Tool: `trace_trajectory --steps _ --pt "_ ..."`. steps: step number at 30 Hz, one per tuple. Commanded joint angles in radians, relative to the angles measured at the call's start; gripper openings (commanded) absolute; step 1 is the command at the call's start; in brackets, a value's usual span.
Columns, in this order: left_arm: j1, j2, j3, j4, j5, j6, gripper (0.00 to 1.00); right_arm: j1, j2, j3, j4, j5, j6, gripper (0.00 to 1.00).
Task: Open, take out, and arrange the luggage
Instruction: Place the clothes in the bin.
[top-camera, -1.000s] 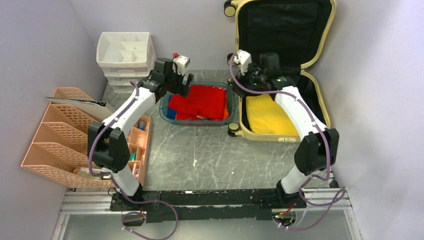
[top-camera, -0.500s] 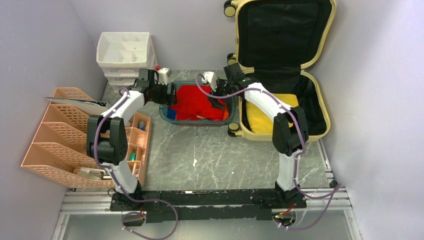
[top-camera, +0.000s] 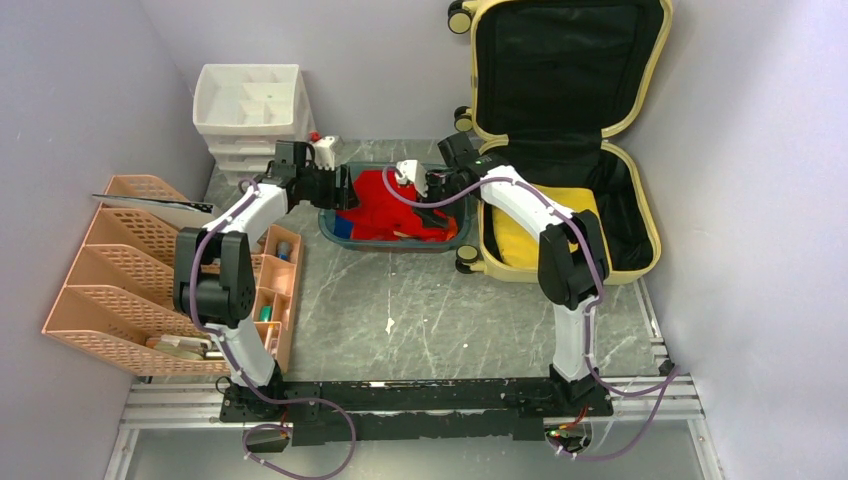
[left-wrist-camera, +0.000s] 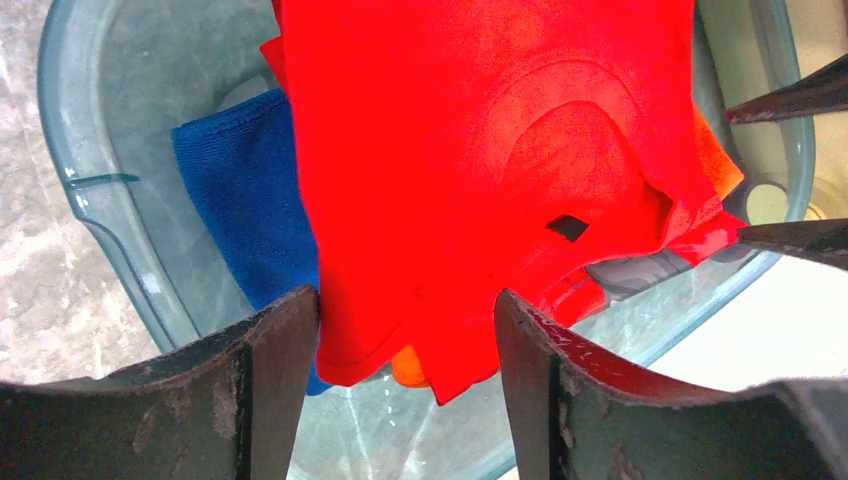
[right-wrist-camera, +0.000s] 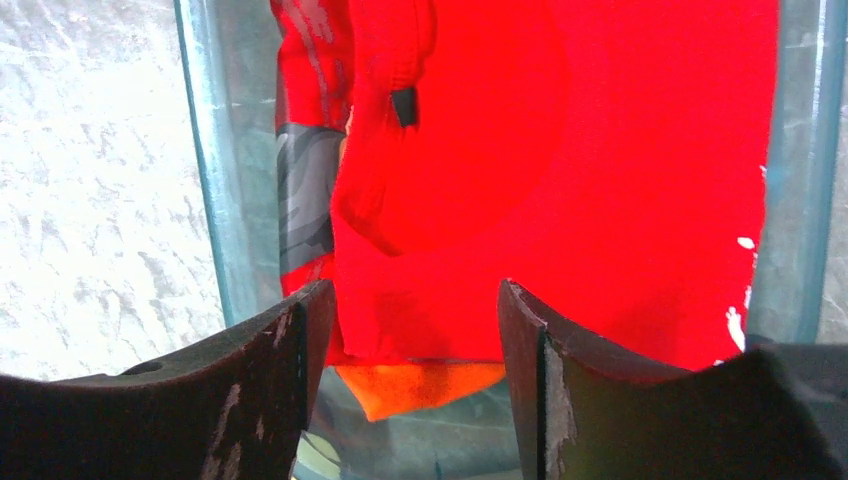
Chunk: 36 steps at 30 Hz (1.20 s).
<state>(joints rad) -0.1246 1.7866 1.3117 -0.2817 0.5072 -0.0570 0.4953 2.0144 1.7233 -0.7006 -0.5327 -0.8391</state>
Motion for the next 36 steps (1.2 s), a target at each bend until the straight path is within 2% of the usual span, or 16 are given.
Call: trace_trajectory --steps 1,12,18,21,23,24,30,36 --pt "0.005 0.012 -0.007 0.029 0.042 -0.014 0.67 0.017 0.034 0.045 -0.023 0.016 -0.026 0.62" --pt "0.005 0.005 -0.038 0.013 0.045 -0.011 0.62 0.034 0.064 0.027 -0.019 0.082 -0.008 0.5" --pt "0.005 0.002 -0.043 0.005 0.077 -0.03 0.56 0.034 0.062 0.026 -0.058 0.08 -0.024 0.32" --pt "0.005 -0.001 -0.042 -0.003 0.092 -0.041 0.52 0.034 0.063 0.031 -0.084 0.077 -0.035 0.17" --pt "0.005 -0.001 -0.036 -0.015 0.099 -0.046 0.47 0.035 0.058 0.036 -0.091 0.073 -0.041 0.03" --pt "0.006 -0.001 -0.033 -0.024 0.103 -0.051 0.44 0.034 0.054 0.036 -0.09 0.072 -0.04 0.0" --pt "0.009 0.0 -0.014 -0.061 0.103 -0.059 0.23 0.034 0.016 0.035 -0.081 0.08 -0.042 0.0" --pt "0.023 -0.007 0.0 -0.066 0.114 -0.074 0.08 0.033 -0.004 0.053 -0.091 0.087 -0.05 0.0"
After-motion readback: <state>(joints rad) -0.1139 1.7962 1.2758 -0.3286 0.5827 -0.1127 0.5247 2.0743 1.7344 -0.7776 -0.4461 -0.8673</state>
